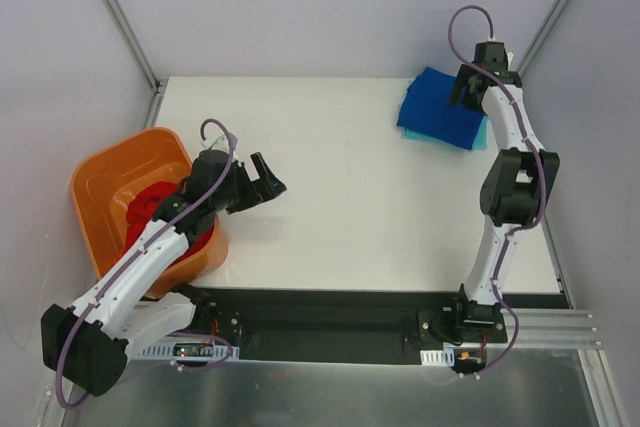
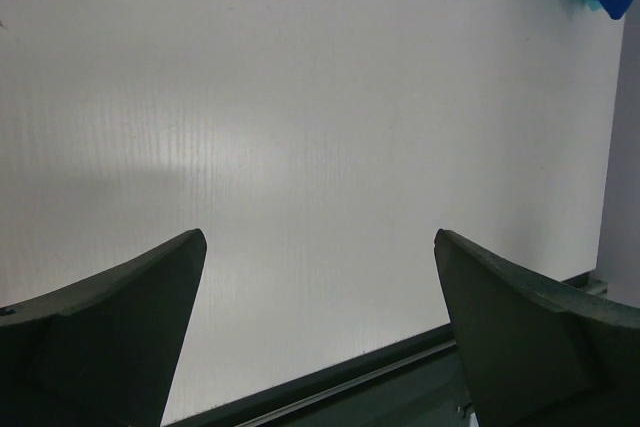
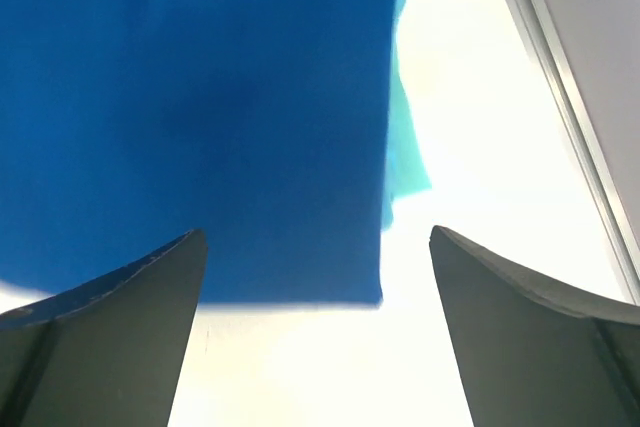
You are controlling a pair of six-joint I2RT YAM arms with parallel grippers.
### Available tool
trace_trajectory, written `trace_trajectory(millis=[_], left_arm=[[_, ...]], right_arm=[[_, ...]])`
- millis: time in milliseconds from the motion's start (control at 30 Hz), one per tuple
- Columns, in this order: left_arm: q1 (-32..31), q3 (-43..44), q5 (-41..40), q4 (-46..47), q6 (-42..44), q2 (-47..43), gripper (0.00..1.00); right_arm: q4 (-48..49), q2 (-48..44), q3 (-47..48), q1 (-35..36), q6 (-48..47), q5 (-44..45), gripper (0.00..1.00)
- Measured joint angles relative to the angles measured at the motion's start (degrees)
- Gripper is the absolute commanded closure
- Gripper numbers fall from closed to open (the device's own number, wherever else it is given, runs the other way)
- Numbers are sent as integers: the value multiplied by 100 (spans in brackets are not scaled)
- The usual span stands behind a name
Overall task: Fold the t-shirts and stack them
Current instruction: Put the neatly folded tshirt into the corner of the board with the right arm
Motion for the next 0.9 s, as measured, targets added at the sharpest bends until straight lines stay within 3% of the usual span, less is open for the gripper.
trace_trajectory(millis=[467,700,900], left_arm=[[0,74,96,-105,35,-715,1],[0,-389,157,-162,-173,-684,1],[-81,-686,168,-146,-302,-688,1]], right_arm=[[890,-5840,-5217,826,273,-597,4],[977,-7412,-7394,1399,807,-702,3],[1220,-8784,-8594,1593,1058,-835,3]])
